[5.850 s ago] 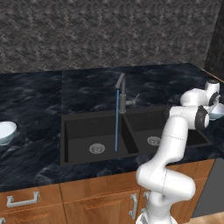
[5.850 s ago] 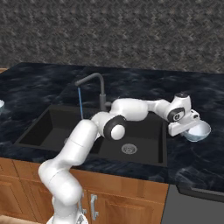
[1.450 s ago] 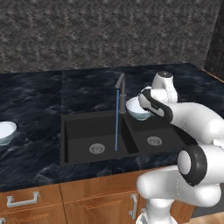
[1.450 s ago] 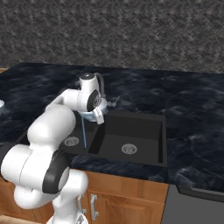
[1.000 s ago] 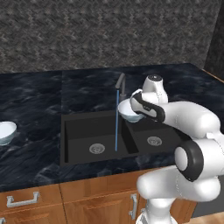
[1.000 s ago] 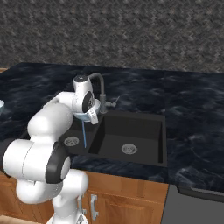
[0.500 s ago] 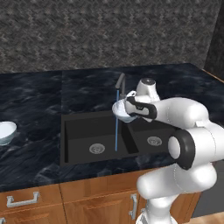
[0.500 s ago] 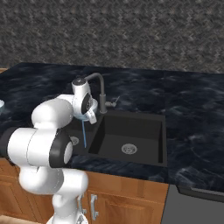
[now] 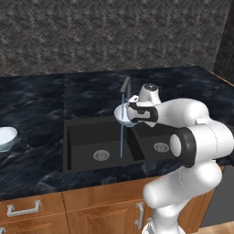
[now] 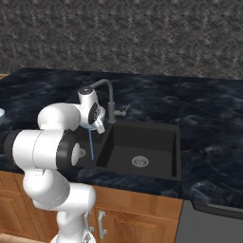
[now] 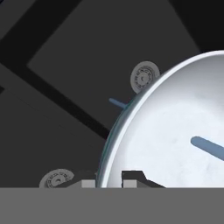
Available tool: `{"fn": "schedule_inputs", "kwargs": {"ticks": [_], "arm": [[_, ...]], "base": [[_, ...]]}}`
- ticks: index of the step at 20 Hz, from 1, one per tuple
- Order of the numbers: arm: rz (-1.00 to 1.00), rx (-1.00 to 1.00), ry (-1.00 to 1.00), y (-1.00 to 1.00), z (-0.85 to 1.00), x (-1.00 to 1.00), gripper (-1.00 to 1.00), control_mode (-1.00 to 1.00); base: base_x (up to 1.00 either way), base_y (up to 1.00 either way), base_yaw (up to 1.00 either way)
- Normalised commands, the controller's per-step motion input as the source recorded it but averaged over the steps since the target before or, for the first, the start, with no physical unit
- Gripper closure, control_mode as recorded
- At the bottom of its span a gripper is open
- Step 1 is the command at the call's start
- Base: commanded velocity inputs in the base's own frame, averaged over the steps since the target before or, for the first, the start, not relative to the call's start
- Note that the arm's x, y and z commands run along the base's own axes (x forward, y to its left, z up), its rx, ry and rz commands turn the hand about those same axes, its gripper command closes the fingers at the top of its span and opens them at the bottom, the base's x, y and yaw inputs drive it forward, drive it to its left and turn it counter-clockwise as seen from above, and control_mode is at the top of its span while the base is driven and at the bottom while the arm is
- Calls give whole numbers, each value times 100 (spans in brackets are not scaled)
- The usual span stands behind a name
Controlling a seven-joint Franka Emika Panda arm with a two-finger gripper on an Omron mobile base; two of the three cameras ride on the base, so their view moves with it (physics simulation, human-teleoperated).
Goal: Rinse each bowl for a few seconds and place them down in the sink or on the counter.
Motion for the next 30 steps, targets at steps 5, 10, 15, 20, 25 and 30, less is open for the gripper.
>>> {"fn": "schedule_inputs", "kwargs": {"ticks": [5, 10, 15, 20, 25, 30], "arm": [[0, 1, -4, -20, 4, 0, 100, -100], [-10, 0, 4, -29, 1, 2, 100, -100], [-20, 0, 12, -39, 9, 4, 100, -100], [-23, 2, 14, -44, 14, 0, 100, -100], [-27, 1, 6, -54, 9, -3, 100, -100], [-29, 0, -2, -44, 5, -4, 100, -100]], "base": [[0, 0, 0], [0, 0, 0], [0, 0, 0], [0, 0, 0], [0, 0, 0], [0, 0, 0]]}}
